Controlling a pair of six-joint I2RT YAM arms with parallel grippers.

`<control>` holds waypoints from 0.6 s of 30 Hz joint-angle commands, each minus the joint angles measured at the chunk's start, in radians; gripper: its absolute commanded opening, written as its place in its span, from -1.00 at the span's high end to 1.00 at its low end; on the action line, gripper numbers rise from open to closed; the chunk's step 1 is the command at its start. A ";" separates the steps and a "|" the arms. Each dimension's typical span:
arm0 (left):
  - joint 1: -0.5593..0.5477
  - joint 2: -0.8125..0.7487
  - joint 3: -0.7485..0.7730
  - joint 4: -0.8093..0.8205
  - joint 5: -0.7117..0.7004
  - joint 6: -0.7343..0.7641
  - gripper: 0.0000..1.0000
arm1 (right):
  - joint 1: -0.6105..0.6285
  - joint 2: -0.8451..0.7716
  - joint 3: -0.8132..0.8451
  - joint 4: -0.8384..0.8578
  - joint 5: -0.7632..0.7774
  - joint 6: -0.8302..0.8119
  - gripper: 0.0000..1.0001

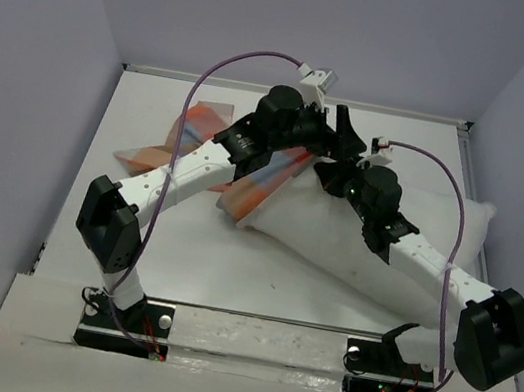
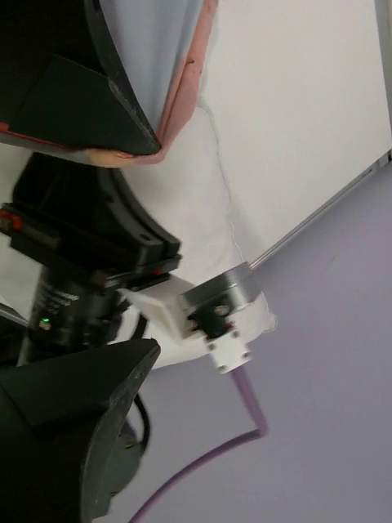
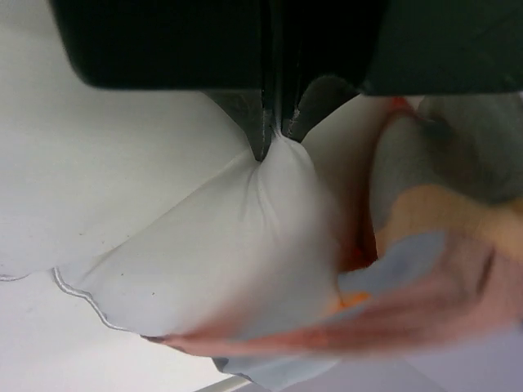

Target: Put the pillow into the pillowcase

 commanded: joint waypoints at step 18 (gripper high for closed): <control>-0.081 -0.709 -1.038 0.105 -0.697 0.092 -0.95 | -0.217 0.044 0.365 -0.475 -0.128 -0.196 -0.42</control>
